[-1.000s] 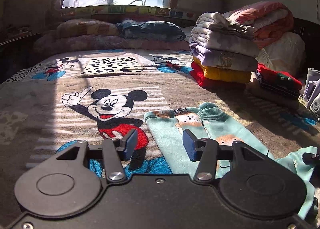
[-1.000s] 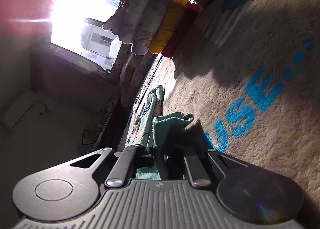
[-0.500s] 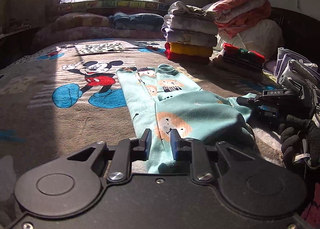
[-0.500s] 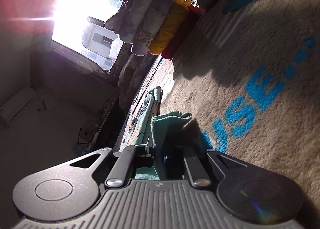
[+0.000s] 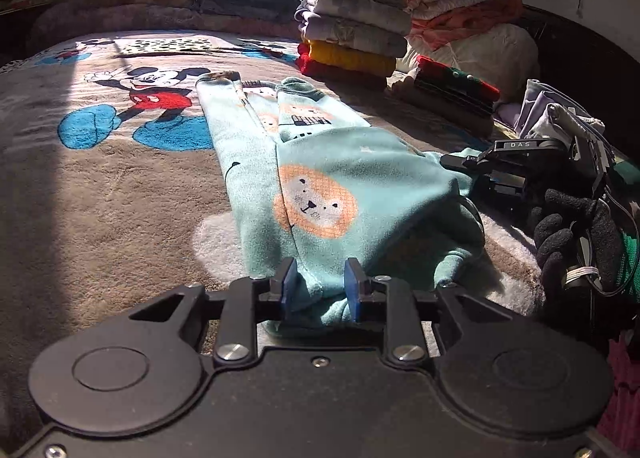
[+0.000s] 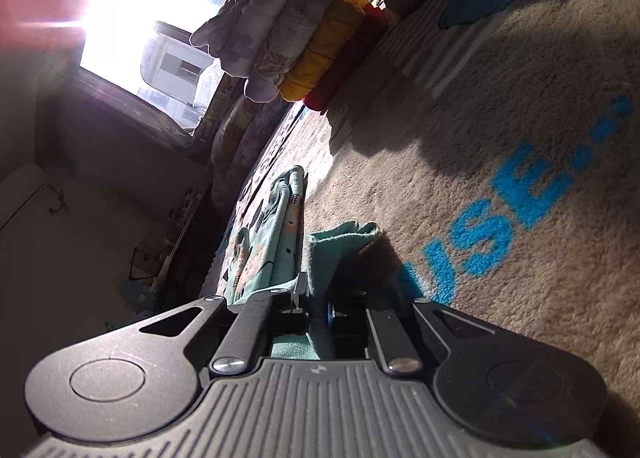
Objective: Fold clothes
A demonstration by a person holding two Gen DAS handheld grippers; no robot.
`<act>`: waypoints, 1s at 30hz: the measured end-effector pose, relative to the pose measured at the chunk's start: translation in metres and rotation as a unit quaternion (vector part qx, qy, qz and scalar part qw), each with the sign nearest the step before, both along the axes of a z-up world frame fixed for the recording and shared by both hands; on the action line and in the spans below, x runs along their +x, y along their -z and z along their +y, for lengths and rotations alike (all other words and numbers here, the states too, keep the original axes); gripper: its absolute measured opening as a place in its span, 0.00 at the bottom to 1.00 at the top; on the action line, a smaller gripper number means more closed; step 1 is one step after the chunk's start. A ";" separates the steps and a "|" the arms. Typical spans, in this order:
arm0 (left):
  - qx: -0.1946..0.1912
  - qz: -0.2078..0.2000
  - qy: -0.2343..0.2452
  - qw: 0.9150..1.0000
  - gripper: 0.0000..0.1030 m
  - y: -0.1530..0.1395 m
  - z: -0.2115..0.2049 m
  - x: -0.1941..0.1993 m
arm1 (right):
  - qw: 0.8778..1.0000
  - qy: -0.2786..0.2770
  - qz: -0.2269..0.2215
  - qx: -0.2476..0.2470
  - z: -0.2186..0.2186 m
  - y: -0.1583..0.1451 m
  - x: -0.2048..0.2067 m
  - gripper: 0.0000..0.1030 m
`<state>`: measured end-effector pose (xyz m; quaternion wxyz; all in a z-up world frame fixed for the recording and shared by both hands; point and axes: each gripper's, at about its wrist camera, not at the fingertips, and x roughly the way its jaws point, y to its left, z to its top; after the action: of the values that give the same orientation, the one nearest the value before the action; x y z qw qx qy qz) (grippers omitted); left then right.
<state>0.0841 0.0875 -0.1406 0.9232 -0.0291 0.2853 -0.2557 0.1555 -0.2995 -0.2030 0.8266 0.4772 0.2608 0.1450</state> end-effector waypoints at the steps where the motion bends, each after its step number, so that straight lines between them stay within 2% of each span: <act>1: -0.002 -0.019 0.014 1.000 0.52 -0.004 0.002 -0.005 | 1.000 -0.001 -0.002 -0.003 0.001 -0.006 0.000 0.09; 2: 0.004 -0.032 0.027 0.999 0.60 -0.005 0.001 -0.009 | 1.000 -0.001 -0.005 -0.003 0.001 -0.012 0.000 0.09; 3: 0.015 -0.041 0.037 0.998 0.62 -0.005 -0.001 -0.012 | 1.000 -0.002 -0.011 -0.002 0.002 -0.021 -0.001 0.09; 7: 0.067 -0.068 0.066 0.993 0.62 0.000 -0.013 -0.015 | 1.000 -0.001 -0.016 -0.014 0.006 -0.053 0.004 0.09; 10: 0.093 -0.064 0.077 0.991 0.62 0.009 -0.018 -0.010 | 1.000 0.001 -0.015 -0.014 0.012 -0.076 0.012 0.09; 16: 0.116 -0.053 0.104 0.986 0.63 0.018 -0.024 -0.008 | 1.000 -0.004 -0.005 -0.009 0.030 -0.110 0.033 0.09; 22: 0.111 -0.046 0.117 0.986 0.65 0.023 -0.023 -0.007 | 1.000 0.000 0.017 -0.017 0.054 -0.134 0.061 0.09; 30: 0.060 -0.022 0.131 0.989 0.65 0.021 -0.008 0.000 | 0.997 -0.013 0.033 -0.075 0.104 -0.157 0.101 0.09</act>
<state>0.0844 0.0790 -0.1612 0.8878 0.0698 0.2811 -0.3576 0.2562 -0.1956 -0.0458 0.8492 0.4149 0.3040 0.1197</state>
